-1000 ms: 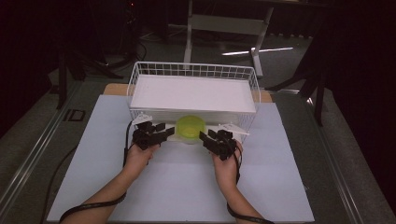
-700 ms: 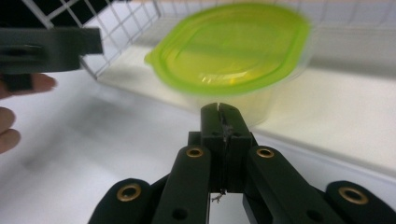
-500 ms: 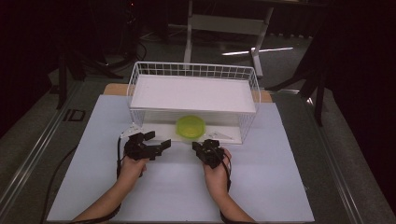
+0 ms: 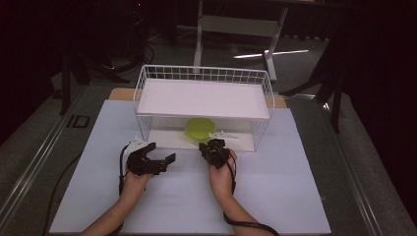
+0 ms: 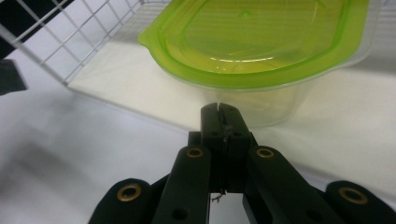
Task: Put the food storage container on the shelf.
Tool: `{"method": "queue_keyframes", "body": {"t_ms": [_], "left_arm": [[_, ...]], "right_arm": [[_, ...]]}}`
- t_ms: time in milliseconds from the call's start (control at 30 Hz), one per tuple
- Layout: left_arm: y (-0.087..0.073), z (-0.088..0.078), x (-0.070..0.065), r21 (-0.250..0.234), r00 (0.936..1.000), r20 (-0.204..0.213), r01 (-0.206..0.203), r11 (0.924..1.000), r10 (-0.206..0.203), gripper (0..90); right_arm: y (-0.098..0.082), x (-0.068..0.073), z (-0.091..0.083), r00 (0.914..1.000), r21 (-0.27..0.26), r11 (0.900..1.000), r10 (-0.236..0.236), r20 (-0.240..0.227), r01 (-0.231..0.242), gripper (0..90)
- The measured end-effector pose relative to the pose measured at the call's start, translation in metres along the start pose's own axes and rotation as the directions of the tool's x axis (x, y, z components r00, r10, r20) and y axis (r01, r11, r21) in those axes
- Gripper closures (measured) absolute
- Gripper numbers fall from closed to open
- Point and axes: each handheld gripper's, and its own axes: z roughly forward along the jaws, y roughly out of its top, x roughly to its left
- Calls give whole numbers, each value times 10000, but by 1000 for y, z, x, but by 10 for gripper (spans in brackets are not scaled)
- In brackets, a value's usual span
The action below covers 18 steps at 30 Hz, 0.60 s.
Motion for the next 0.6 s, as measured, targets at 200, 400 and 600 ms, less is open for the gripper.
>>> {"method": "queue_keyframes", "body": {"t_ms": [200,400,600], "left_arm": [[0,1,-2,-34,9998,190,-92,10000,93,13],[3,-1,-6,-163,9992,355,-194,9997,200,13],[2,1,-8,-130,9944,915,-523,9985,532,13]], "right_arm": [[12,-1,8,9999,-82,9999,68,156,-67,897],[23,-2,14,9995,102,9997,220,224,-222,878],[15,1,3,9998,125,9998,-179,-40,180,747]]}}
